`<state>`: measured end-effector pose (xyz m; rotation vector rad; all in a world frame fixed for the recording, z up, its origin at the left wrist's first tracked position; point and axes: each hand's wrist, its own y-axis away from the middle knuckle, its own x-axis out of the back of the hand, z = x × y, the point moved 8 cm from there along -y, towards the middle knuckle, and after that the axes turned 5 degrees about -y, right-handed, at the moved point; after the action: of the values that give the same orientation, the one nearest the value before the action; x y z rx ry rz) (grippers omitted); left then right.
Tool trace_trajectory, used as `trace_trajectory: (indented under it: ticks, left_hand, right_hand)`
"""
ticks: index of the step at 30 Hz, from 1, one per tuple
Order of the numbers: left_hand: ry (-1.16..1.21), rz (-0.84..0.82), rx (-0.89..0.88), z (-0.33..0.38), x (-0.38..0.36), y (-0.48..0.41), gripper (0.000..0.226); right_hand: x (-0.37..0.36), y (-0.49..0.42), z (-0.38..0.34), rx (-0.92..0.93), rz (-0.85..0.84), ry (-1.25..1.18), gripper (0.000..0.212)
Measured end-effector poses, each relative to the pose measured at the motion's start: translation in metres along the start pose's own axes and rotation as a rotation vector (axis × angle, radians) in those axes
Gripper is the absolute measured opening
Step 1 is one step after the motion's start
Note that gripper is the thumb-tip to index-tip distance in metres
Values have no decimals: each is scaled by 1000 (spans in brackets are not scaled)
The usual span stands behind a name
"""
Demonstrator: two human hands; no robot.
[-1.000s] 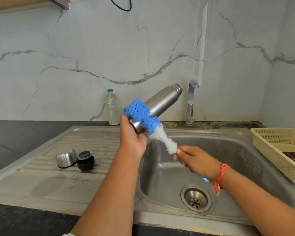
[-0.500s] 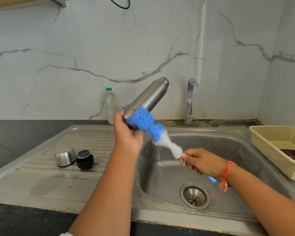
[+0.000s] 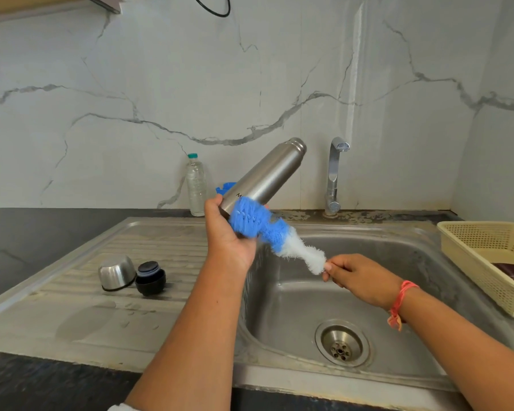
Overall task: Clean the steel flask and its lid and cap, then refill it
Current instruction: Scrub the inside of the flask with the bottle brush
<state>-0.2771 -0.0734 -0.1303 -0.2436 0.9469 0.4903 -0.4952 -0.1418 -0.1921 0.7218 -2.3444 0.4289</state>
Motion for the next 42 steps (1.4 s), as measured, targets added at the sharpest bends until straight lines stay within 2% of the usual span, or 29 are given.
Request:
trace_trajectory:
  ticks: [3, 8, 13, 20, 25, 30, 36, 39, 42]
  left_hand:
    - [18, -34, -6, 0, -5, 1, 27]
    - [112, -34, -26, 7, -2, -4, 48]
    - [73, -18, -40, 7, -5, -1, 36]
    - [22, -11, -57, 8, -2, -2, 27]
    - [-119, -76, -75, 3, -10, 0, 22]
    - [-80, -64, -86, 13, -9, 3, 18]
    - [-155, -97, -90, 9, -14, 4, 21]
    - [-170, -72, -124, 19, -8, 2, 20]
    - [-291, -27, -171, 20, -3, 1, 23]
  right_hand:
    - [-4, 0, -12, 59, 14, -73, 33]
    - [3, 4, -2, 22, 12, -145, 34]
    - [11, -2, -3, 5, 108, -251, 34]
    - [13, 3, 11, -48, 45, -217, 35]
    - [1, -2, -5, 13, 14, -277, 36]
    - [14, 6, 9, -15, 4, -191, 36]
    - [21, 0, 8, 6, 92, -282, 35]
    - [15, 3, 15, -36, 51, -371, 35]
    - [19, 2, 15, -49, 90, -399, 34]
